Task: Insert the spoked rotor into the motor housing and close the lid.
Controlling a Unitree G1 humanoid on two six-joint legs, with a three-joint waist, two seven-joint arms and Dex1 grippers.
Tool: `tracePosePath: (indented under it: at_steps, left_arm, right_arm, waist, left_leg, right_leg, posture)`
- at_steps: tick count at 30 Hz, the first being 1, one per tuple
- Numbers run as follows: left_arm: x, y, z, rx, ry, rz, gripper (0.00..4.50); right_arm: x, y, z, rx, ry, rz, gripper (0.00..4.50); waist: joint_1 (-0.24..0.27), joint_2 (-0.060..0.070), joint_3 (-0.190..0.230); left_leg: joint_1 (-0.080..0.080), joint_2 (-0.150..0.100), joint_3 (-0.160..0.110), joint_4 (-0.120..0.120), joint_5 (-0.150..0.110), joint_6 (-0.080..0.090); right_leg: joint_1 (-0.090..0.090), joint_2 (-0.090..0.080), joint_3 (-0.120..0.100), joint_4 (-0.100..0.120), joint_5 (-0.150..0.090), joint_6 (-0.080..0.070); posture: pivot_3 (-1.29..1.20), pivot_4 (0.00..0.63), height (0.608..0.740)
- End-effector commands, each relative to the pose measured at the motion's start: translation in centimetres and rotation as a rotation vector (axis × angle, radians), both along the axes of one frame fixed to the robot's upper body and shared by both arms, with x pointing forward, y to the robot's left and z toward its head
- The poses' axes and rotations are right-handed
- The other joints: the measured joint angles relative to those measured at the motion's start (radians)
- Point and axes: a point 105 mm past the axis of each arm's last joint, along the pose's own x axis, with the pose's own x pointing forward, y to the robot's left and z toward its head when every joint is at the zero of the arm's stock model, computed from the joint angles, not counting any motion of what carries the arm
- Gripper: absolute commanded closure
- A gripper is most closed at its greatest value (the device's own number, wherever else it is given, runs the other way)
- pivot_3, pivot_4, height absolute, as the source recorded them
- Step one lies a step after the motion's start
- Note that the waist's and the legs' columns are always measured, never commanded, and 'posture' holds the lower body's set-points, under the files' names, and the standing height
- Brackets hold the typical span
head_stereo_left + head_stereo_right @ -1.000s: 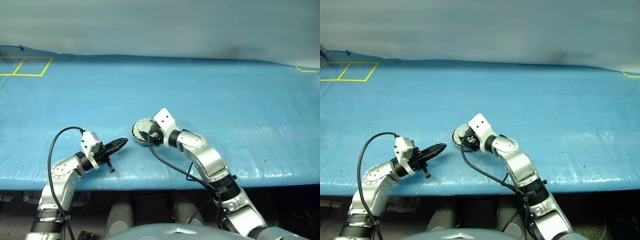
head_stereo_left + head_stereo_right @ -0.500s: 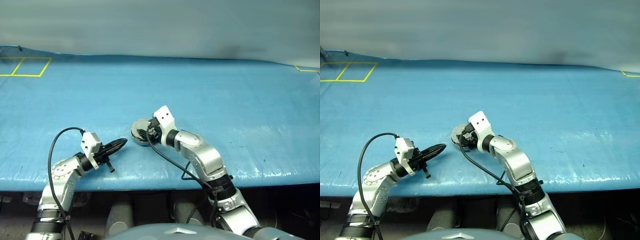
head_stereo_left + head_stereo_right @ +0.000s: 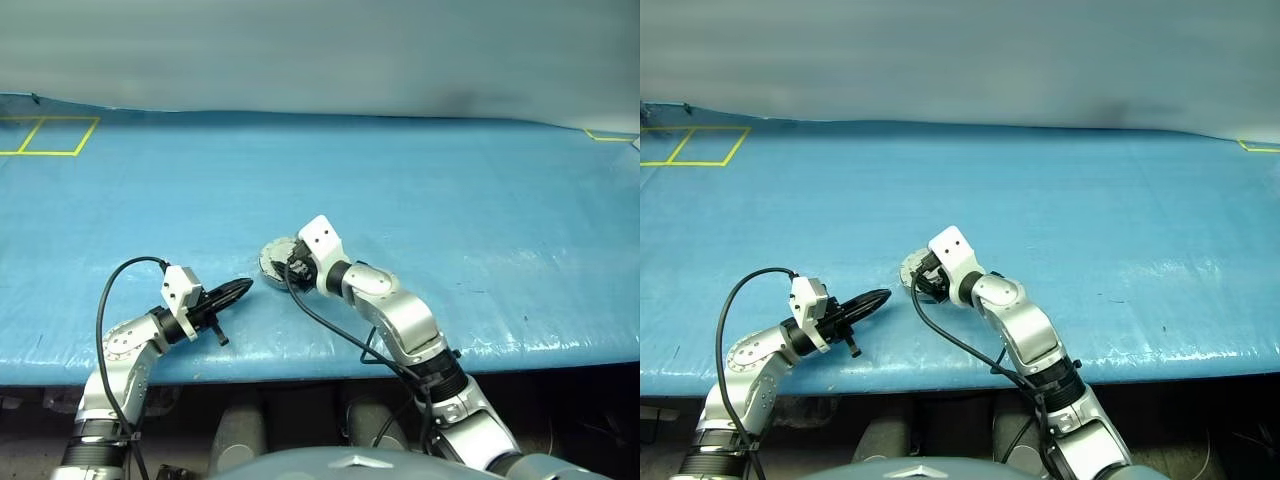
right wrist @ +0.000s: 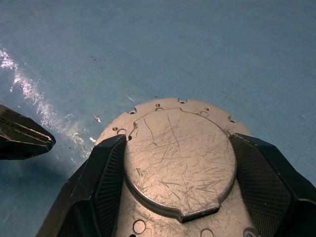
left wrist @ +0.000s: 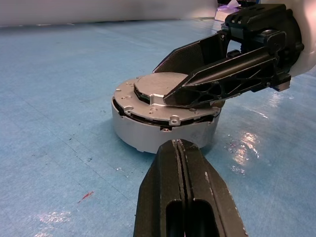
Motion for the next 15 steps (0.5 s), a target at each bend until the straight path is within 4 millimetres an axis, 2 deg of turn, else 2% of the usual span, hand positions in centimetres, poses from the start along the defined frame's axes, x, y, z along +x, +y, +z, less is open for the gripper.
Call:
tracePosePath:
  at_steps: [1,7,15]
  left_arm:
    - [0.1,0.1,0.6,-0.004,-0.038,0.009,4.5]
    - [0.2,0.2,0.6,-0.002,-0.039,0.017,4.5]
    - [0.1,0.3,0.5,-0.001,-0.037,0.026,4.5]
  right_arm:
    - [0.3,0.0,-0.5,-0.05,-0.021,-0.011,1.48]
    - [0.4,-0.1,-1.7,-0.131,-0.042,-0.02,1.48]
    - [0.4,-0.1,-2.4,-0.138,-0.021,-0.028,1.48]
  waist:
    - [-0.001,0.0,0.0]
    - [-0.006,0.0,0.0]
    - [-0.007,-0.001,-0.001]
  left_leg:
    - [0.0,0.0,0.0,0.0,0.0,0.0]
    - [0.002,0.0,0.0,0.0,0.0,0.0]
    - [0.004,0.0,-0.001,0.0,0.0,0.0]
  right_leg:
    - [0.0,0.0,0.0,0.0,0.0,0.0]
    - [0.001,0.0,0.0,0.001,0.0,0.0]
    - [0.002,0.0,0.0,0.001,0.0,0.0]
  posture:
    - [0.0,0.15,0.74]
    - [0.0,0.15,0.74]
    - [0.0,0.15,0.74]
